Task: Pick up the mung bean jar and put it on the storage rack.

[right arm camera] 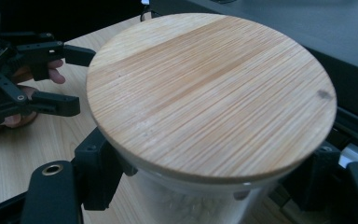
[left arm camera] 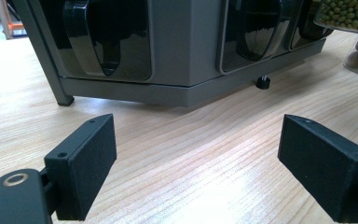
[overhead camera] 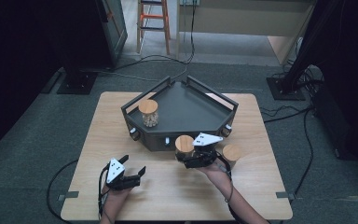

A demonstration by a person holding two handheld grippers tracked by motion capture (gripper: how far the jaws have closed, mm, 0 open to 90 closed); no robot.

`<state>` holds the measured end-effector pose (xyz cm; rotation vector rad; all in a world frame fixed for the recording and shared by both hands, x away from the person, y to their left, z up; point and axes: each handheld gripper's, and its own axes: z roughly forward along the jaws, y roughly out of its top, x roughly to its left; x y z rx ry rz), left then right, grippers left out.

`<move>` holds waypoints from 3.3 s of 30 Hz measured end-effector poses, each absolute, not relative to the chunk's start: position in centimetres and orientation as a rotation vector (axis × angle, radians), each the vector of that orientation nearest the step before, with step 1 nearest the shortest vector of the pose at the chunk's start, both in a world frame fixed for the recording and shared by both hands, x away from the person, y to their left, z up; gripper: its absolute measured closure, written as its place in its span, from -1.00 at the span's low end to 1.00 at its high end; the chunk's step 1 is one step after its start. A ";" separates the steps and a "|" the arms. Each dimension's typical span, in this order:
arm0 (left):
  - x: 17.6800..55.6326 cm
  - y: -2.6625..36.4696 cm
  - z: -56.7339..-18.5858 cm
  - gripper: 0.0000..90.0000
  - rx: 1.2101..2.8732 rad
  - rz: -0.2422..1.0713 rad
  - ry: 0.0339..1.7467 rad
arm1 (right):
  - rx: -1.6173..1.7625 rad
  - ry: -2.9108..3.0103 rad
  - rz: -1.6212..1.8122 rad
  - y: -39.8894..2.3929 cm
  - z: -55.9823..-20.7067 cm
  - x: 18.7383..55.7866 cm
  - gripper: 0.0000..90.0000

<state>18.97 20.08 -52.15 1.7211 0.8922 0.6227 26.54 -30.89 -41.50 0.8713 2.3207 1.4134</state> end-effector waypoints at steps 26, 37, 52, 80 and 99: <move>18.9 20.0 -52.2 -0.75 1.721 0.627 0.892 | 0.831 2.322 1.385 -30.0 -39.4 27.4 -0.44; 18.9 19.9 -52.1 -0.75 1.727 0.632 0.893 | 0.837 2.313 1.383 -30.4 -38.6 27.6 -0.44; 18.9 19.8 -52.1 -0.75 1.730 0.637 0.893 | 0.842 2.292 1.404 -30.5 -37.5 28.3 -0.44; 18.9 19.8 -52.1 -0.75 1.731 0.640 0.890 | 0.822 2.267 1.425 -30.5 -35.6 28.7 -0.44; 18.9 19.7 -52.0 -0.75 1.743 0.641 0.882 | 0.885 2.229 1.414 -30.4 -35.2 30.2 -0.44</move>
